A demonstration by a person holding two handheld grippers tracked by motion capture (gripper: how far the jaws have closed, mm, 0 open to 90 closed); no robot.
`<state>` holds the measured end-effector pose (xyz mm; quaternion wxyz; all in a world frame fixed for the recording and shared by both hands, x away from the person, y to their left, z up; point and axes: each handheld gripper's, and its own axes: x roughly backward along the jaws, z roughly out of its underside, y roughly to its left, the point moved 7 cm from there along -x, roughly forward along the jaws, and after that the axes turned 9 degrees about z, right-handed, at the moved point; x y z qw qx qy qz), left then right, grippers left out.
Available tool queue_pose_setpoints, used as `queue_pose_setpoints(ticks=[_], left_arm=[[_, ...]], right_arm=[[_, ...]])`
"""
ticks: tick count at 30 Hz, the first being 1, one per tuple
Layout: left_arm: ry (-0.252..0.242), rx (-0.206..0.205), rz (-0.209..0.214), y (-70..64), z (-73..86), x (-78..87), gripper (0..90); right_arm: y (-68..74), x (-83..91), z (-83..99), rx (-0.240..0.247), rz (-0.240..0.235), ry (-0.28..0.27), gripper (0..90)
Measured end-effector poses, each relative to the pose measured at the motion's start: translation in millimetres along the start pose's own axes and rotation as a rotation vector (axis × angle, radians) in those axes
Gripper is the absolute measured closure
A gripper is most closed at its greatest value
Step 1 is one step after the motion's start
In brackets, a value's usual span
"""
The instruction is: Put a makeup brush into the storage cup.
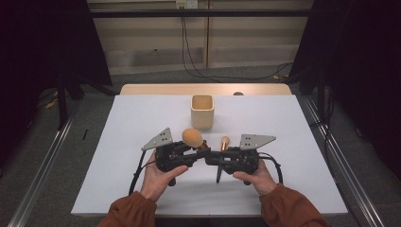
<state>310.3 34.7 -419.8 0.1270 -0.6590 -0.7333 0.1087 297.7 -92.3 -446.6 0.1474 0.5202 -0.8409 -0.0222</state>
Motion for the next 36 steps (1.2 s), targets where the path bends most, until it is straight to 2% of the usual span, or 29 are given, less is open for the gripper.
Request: queue_pose_setpoints(ticks=[4,8,13,16,18,24,29,36], left_arm=[[-0.003,0.000,0.000,-0.9,-1.2,-0.1,63.7],[0.018,-0.038,-0.041,-3.4,-3.5,-0.6,64.6],[0.014,-0.021,-0.057,-0.5,-4.4,1.5,65.2],[0.015,-0.024,-0.059,0.8,-4.2,2.8,65.4],[0.016,-0.019,-0.069,1.8,-4.5,3.3,65.5],[0.025,-0.015,-0.083,3.8,-4.7,5.8,65.5],[0.052,-0.030,-0.097,5.6,-3.6,7.4,65.5],[0.066,-0.021,-0.116,8.4,-3.5,11.5,65.5]], right_arm=[[-0.4,-1.1,0.3,-0.006,0.000,0.000,73.9],[-1.8,-1.6,-0.4,-0.017,0.011,0.001,71.4],[-2.7,-2.0,0.4,-0.025,0.024,0.010,63.6],[-2.0,-3.0,3.4,-0.030,0.021,0.037,56.9],[-2.8,-3.2,4.5,-0.030,0.025,0.044,56.1],[-4.3,-3.0,3.8,-0.040,0.042,0.051,42.3],[-5.4,-2.6,3.5,-0.021,0.073,0.054,31.7],[-7.0,0.1,0.8,-0.026,0.077,0.038,12.5]])
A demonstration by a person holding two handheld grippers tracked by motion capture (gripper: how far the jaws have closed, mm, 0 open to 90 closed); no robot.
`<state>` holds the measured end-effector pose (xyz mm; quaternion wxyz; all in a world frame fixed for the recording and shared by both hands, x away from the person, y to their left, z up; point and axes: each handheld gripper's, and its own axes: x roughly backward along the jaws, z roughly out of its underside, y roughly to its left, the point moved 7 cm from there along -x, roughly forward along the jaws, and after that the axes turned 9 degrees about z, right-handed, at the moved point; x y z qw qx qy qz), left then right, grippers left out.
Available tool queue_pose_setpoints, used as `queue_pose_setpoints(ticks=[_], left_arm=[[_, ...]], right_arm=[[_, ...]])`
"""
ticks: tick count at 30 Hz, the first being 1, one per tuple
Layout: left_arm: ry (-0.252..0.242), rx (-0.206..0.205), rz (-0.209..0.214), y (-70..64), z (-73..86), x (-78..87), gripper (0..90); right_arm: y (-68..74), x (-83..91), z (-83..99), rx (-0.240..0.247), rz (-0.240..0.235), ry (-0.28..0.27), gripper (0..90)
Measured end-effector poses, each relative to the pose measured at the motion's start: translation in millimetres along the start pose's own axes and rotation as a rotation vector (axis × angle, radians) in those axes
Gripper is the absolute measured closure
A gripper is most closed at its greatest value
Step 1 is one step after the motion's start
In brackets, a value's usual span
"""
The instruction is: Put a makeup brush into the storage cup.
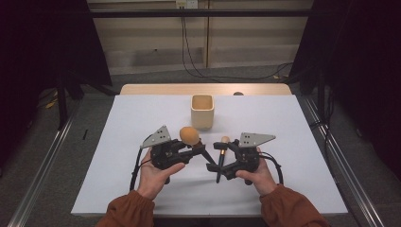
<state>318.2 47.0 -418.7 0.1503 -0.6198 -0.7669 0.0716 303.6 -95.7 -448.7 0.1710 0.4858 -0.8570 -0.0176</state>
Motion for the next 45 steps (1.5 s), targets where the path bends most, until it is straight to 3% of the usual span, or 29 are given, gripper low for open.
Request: queue_pose_setpoints(ticks=[2,5,7,9,11,15,20,30,37,45], left_arm=[[0.011,-0.006,-0.006,0.2,0.5,1.3,65.5],[0.009,0.002,-0.008,0.2,-0.2,3.1,65.6],[0.016,0.000,-0.011,1.1,-0.3,4.9,65.5],[0.022,0.000,-0.011,1.6,0.0,6.8,65.5],[0.032,0.000,-0.018,2.7,0.2,9.5,65.6],[0.035,0.007,-0.019,4.2,-0.8,12.8,65.6],[0.070,-0.001,-0.028,5.2,-0.5,17.2,65.6],[0.103,-0.021,-0.048,8.7,-2.7,33.5,65.7],[0.121,-0.016,-0.058,11.9,-8.2,37.1,65.7],[0.112,0.001,-0.057,17.8,-17.2,40.6,65.7]], right_arm=[[0.0,1.6,-0.8,0.007,-0.007,-0.014,7.8],[-2.3,3.9,-3.4,-0.003,0.009,-0.034,7.9],[-6.3,4.8,-3.6,-0.014,0.044,-0.033,8.9],[-13.4,6.4,-4.0,-0.031,0.110,-0.025,14.1],[-17.8,10.8,-4.8,-0.040,0.131,-0.033,13.1],[-21.7,17.3,-5.3,-0.001,0.194,-0.047,10.1],[-24.4,22.5,-2.5,-0.001,0.237,-0.063,1.7],[-32.7,49.7,5.7,0.031,0.377,-0.120,0.5],[-41.9,69.0,19.8,-0.004,0.435,-0.103,0.6],[-47.4,86.9,27.5,0.015,0.506,-0.107,0.1]])
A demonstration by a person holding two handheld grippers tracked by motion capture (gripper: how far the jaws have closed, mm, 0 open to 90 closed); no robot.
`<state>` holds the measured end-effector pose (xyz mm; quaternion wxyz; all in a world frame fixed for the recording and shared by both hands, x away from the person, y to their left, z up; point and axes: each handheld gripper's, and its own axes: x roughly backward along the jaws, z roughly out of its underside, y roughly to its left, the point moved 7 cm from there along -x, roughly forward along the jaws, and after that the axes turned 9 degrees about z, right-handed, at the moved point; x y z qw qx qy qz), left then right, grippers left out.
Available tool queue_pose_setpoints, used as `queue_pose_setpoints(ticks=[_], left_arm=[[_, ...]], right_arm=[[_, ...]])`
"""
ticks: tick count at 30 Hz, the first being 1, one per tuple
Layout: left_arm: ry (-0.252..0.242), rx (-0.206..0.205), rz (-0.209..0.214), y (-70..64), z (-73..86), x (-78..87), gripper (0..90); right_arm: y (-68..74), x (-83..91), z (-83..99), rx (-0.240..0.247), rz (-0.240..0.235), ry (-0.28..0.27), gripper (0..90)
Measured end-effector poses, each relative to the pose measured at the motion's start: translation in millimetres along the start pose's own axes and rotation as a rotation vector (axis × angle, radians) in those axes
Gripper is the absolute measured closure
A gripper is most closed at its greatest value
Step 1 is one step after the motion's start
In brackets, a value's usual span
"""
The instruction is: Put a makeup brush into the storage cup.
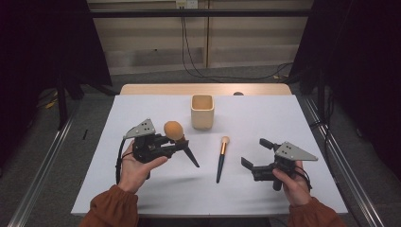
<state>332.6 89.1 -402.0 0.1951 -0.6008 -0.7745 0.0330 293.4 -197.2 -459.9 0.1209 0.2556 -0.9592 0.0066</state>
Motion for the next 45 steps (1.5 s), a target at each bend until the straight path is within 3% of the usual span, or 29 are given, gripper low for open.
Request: queue_pose_setpoints(ticks=[8,12,16,18,25,29,35,45], left_arm=[[-0.002,-0.003,-0.033,8.0,-11.5,2.0,65.7],[-0.008,-0.007,-0.042,13.8,-18.5,2.4,65.7],[-0.012,-0.007,-0.068,23.8,-26.6,3.6,65.8],[-0.006,-0.012,-0.076,26.9,-30.3,4.2,65.8],[-0.007,-0.003,-0.096,34.8,-46.4,3.3,65.7],[0.002,0.009,-0.088,40.2,-54.5,-0.2,65.8],[-0.020,0.005,-0.091,46.5,-67.3,-4.0,65.8],[-0.058,-0.012,-0.137,58.7,-96.5,-11.4,65.8]], right_arm=[[-14.5,14.1,6.2,0.000,0.084,-0.003,0.0],[-18.1,18.6,10.3,-0.002,0.099,-0.001,0.0],[-20.5,20.4,16.1,-0.009,0.085,0.011,0.0],[-22.1,22.2,16.2,-0.036,0.072,0.007,0.0],[-28.4,26.4,15.0,-0.041,0.088,-0.010,0.0],[-29.3,26.4,15.4,-0.055,0.076,-0.010,0.0],[-28.7,25.5,17.6,-0.049,0.072,0.002,0.0],[-27.8,26.2,15.7,-0.056,0.073,-0.008,0.0]])
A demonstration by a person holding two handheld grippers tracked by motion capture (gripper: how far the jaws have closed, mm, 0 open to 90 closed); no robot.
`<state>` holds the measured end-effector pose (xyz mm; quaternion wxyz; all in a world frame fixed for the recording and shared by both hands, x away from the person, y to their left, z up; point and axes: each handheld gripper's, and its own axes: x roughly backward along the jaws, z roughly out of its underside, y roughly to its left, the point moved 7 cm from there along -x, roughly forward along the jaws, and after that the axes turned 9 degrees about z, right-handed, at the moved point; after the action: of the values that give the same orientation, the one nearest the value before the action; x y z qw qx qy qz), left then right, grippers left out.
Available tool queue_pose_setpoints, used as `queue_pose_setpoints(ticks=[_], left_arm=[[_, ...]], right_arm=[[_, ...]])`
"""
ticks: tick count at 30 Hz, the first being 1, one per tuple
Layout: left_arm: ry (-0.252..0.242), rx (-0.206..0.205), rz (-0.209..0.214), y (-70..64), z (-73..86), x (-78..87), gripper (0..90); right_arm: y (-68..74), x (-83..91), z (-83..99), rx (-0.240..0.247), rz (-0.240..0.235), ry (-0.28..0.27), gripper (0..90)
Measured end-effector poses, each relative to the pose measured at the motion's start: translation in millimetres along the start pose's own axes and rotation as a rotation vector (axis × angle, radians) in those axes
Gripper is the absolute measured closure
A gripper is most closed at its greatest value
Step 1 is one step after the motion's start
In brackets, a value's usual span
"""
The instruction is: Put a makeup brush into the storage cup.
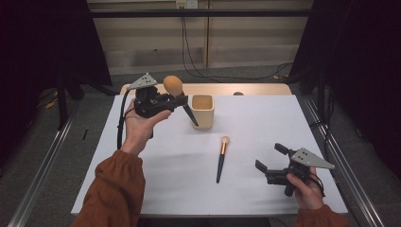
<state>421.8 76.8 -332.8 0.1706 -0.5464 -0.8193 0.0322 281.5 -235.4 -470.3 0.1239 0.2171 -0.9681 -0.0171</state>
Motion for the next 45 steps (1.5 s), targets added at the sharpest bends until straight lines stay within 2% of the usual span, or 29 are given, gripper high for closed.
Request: queue_pose_setpoints(ticks=[6,12,17,21,23,25,33,43,45], left_arm=[[-0.014,-0.013,-0.035,8.6,-13.6,-4.8,65.8],[-0.042,-0.020,-0.063,19.2,-30.7,-10.4,65.8],[-0.039,-0.036,-0.099,29.0,-34.8,-18.6,65.8],[-0.029,-0.028,-0.123,37.4,-34.1,-23.9,65.8],[-0.018,-0.042,-0.122,39.2,-33.0,-26.9,65.8],[-0.024,-0.027,-0.119,41.4,-31.7,-29.3,65.8],[-0.031,-0.047,-0.129,49.7,-24.1,-41.5,65.8],[-0.006,-0.049,-0.152,58.9,-11.3,-46.1,65.8],[-0.009,-0.048,-0.145,59.8,-8.6,-47.0,65.8]], right_arm=[[0.9,1.7,-3.8,0.003,-0.006,-0.031,0.0],[1.9,1.0,-2.7,0.002,-0.018,-0.025,0.0],[2.1,1.2,-2.9,0.001,-0.016,-0.036,0.0],[1.5,1.6,-2.5,0.004,-0.012,-0.035,0.0],[1.8,1.3,-2.0,0.006,-0.013,-0.032,0.0],[1.9,1.1,-1.9,0.005,-0.016,-0.031,0.0],[2.3,1.3,-1.2,0.002,-0.020,-0.028,0.0],[3.1,1.5,-0.1,0.010,-0.023,-0.027,0.0],[3.4,1.4,0.1,0.013,-0.024,-0.024,0.0]])
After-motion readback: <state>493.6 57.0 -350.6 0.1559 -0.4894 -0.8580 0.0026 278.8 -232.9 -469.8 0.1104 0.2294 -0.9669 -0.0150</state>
